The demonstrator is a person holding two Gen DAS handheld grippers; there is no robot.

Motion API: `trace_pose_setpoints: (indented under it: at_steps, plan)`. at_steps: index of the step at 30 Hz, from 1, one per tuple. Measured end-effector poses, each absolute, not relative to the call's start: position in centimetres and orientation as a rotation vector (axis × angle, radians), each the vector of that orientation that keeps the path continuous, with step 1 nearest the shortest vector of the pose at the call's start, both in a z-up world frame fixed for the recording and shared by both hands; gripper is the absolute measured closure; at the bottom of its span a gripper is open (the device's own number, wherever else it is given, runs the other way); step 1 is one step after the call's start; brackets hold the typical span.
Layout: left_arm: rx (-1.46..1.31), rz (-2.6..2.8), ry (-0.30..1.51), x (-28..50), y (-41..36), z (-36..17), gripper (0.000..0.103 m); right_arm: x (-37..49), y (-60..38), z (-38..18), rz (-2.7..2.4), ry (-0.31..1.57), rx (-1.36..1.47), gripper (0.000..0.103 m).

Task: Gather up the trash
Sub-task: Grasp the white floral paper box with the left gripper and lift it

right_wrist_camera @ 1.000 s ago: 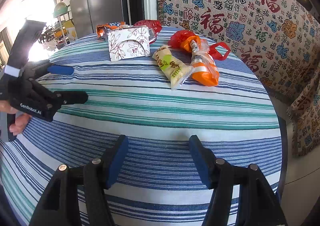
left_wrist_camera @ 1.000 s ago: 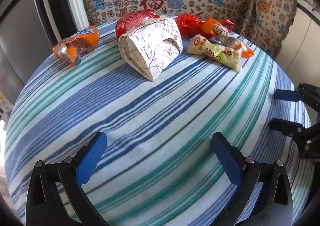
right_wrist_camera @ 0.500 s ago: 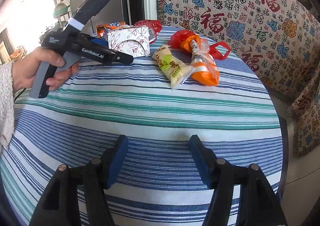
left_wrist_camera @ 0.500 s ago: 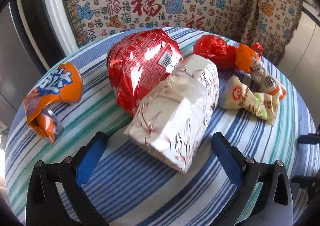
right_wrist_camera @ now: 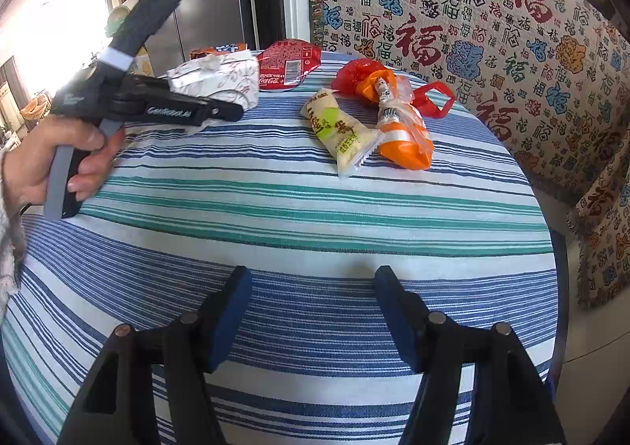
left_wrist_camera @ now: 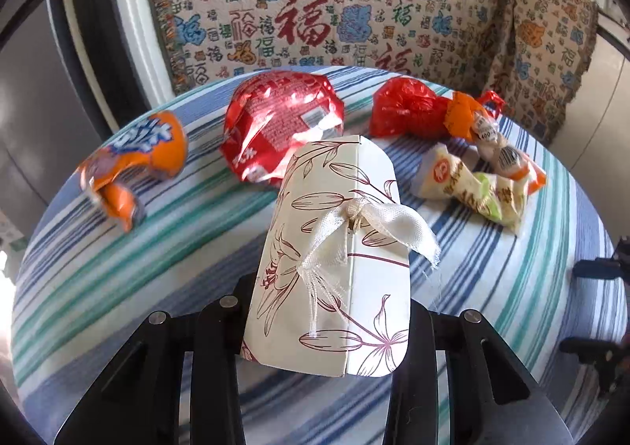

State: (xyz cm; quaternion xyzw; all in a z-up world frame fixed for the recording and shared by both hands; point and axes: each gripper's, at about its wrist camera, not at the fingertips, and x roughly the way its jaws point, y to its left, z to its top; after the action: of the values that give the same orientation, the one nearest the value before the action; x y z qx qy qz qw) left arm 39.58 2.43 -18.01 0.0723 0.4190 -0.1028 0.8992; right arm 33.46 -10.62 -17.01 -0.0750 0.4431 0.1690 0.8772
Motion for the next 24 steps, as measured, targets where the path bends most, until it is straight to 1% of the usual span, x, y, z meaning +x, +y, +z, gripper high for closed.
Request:
trace_pose_setpoints:
  at_steps: [5,9,11,13,15,16,17,18,20,22,23,24]
  plan:
    - [0.132,-0.124,0.911,32.5,3.8,-17.9,0.065,33.5,-10.8,-17.0,0.353,0.923,-0.15,0.036]
    - [0.104,-0.072,0.902,27.5,5.3,-18.0,0.063,34.1,-11.0,-16.9,0.362,0.923,-0.128,0.036]
    - [0.069,-0.059,0.882,26.4,6.0,-18.0,0.059,35.1,-11.0,-16.9,0.361,0.927,-0.117,0.036]
    - [0.056,-0.054,0.875,26.2,6.2,-18.0,0.057,36.3,-10.7,-17.0,0.362,0.938,-0.115,0.036]
    - [0.046,-0.055,0.878,26.5,6.1,-18.0,0.046,37.6,-10.0,-17.2,0.361,0.951,-0.121,0.036]
    - [0.044,-0.062,0.876,26.6,6.0,-18.1,0.036,38.4,-9.7,-17.2,0.358,0.955,-0.124,0.036]
    - [0.052,-0.063,0.88,26.7,5.9,-18.2,0.033,39.2,-9.5,-17.2,0.352,0.959,-0.126,0.036]
    - [0.06,-0.063,0.882,26.8,5.7,-18.2,0.031,39.9,-9.3,-17.3,0.347,0.962,-0.127,0.036]
    - [0.064,-0.065,0.886,26.7,5.5,-18.4,0.025,41.1,-8.9,-17.3,0.336,0.962,-0.133,0.036]
    - [0.06,-0.068,0.89,26.7,5.5,-18.4,0.021,42.1,-8.6,-17.4,0.326,0.955,-0.134,0.037]
    - [0.058,-0.07,0.891,26.8,5.5,-18.4,0.02,42.5,-8.6,-17.4,0.323,0.951,-0.132,0.039]
    - [0.056,-0.073,0.892,26.9,5.5,-18.4,0.019,42.8,-8.5,-17.4,0.322,0.944,-0.131,0.046]
